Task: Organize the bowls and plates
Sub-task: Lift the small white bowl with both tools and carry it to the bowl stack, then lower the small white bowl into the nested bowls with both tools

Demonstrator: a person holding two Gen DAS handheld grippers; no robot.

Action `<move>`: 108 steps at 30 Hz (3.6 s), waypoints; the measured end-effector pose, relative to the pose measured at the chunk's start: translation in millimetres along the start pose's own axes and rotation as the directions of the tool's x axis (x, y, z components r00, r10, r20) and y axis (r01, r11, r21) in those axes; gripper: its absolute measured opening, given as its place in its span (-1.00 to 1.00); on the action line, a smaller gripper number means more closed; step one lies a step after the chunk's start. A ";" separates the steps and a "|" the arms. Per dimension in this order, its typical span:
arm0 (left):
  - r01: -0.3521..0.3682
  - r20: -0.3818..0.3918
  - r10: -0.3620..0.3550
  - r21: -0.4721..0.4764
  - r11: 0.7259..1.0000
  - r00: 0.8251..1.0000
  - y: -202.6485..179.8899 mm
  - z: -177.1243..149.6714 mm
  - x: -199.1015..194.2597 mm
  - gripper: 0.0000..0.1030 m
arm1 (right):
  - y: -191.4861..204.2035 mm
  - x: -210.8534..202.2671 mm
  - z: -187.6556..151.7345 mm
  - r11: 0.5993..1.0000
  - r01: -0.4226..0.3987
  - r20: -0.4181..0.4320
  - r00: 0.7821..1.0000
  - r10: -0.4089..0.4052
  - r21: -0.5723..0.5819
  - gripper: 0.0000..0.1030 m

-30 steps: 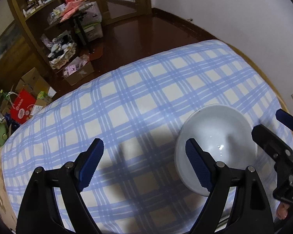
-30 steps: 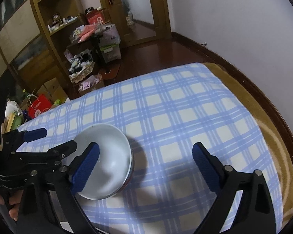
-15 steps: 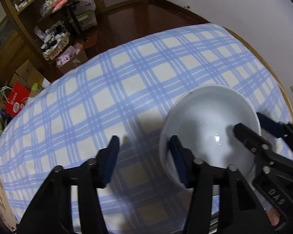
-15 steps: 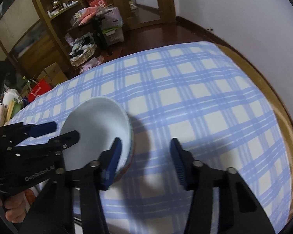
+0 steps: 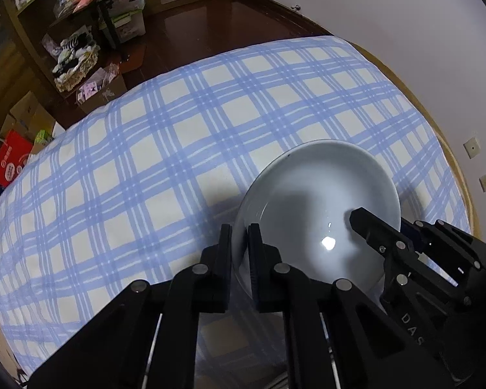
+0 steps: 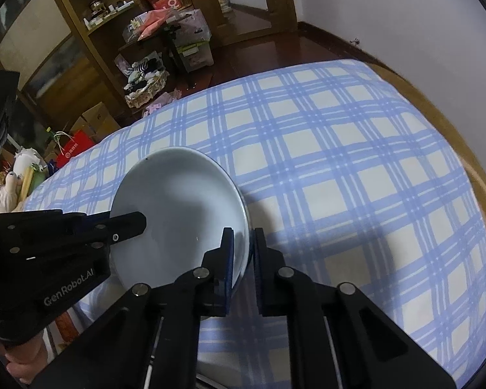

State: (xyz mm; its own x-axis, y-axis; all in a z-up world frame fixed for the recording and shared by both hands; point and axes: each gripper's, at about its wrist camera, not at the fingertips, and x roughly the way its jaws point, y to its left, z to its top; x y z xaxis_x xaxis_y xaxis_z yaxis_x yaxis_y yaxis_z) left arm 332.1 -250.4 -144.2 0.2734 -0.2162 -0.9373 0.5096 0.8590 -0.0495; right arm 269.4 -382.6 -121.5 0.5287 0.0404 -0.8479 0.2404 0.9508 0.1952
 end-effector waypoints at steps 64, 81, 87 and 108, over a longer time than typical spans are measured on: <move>-0.097 0.073 0.116 -0.221 0.970 0.991 92.0 -151.7 -157.2 -0.77 | 153.1 -117.7 -69.1 0.935 -0.139 0.077 0.982 0.173 -0.326 -0.79; -0.075 0.032 0.087 -0.268 0.961 0.996 114.5 -197.2 -149.4 -0.76 | 168.5 -107.2 -97.4 0.928 -0.200 0.012 0.977 0.215 -0.313 -0.79; -0.044 0.048 0.060 -0.286 0.957 0.997 120.2 -203.1 -143.6 -0.75 | 182.3 -106.5 -104.0 0.914 -0.158 0.026 0.983 0.181 -0.374 -0.78; -0.057 0.014 0.065 -0.304 0.951 0.998 139.2 -200.8 -110.1 -0.76 | 181.6 -63.1 -110.9 0.909 -0.165 -0.030 0.986 0.167 -0.384 -0.72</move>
State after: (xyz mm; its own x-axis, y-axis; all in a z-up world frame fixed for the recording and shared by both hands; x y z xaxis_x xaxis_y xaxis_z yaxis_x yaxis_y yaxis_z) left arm 209.1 -13.8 -117.1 0.3174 -0.1668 -0.9335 0.2212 0.9703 -0.0981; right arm 189.5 -178.4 -87.2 0.5367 0.2076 -0.8179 -0.1812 0.9750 0.1285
